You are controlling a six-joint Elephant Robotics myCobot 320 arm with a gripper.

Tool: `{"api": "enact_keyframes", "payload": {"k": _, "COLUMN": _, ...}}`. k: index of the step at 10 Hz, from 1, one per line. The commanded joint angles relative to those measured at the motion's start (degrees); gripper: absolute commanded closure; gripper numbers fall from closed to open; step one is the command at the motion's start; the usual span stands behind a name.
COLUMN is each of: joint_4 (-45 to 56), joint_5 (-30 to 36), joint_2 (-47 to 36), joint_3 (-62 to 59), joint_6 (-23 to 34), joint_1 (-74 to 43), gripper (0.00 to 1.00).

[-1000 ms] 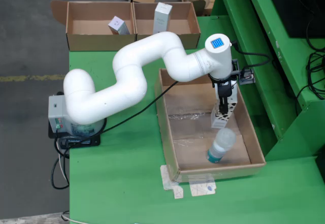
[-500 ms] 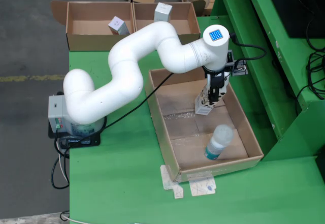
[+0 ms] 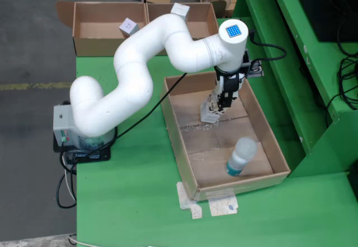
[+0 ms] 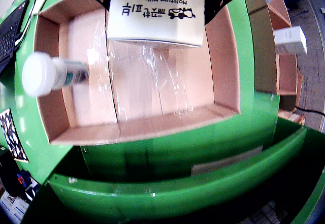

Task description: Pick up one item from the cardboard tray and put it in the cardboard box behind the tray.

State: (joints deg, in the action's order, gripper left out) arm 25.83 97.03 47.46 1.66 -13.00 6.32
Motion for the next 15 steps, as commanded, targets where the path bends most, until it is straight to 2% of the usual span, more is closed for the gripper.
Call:
{"api": "enact_keyframes", "payload": {"k": 1, "joint_4": 16.1, "joint_5": 0.8, "joint_2": -6.5, "joint_3": -1.7, "joint_6": 1.4, "joint_1": 0.0, "gripper": 1.0}}
{"api": "enact_keyframes", "payload": {"k": 3, "joint_4": 19.5, "joint_5": 1.0, "joint_2": -12.4, "joint_3": -1.7, "joint_6": 1.7, "joint_1": 0.4, "gripper": 1.0}}
{"api": "enact_keyframes", "payload": {"k": 6, "joint_4": 16.7, "joint_5": 0.7, "joint_2": -15.4, "joint_3": -1.7, "joint_6": 0.4, "joint_1": 1.2, "gripper": 1.0}}
{"api": "enact_keyframes", "payload": {"k": 10, "joint_4": 7.9, "joint_5": -0.3, "joint_2": -17.2, "joint_3": -1.7, "joint_6": -0.5, "joint_1": 3.3, "gripper": 1.0}}
{"api": "enact_keyframes", "payload": {"k": 12, "joint_4": -1.4, "joint_5": -1.6, "joint_2": -16.7, "joint_3": -1.7, "joint_6": -1.9, "joint_1": 4.3, "gripper": 1.0}}
{"api": "enact_keyframes", "payload": {"k": 15, "joint_4": -9.8, "joint_5": -3.7, "joint_2": -17.4, "joint_3": -1.7, "joint_6": -3.1, "joint_1": 5.4, "gripper": 1.0}}
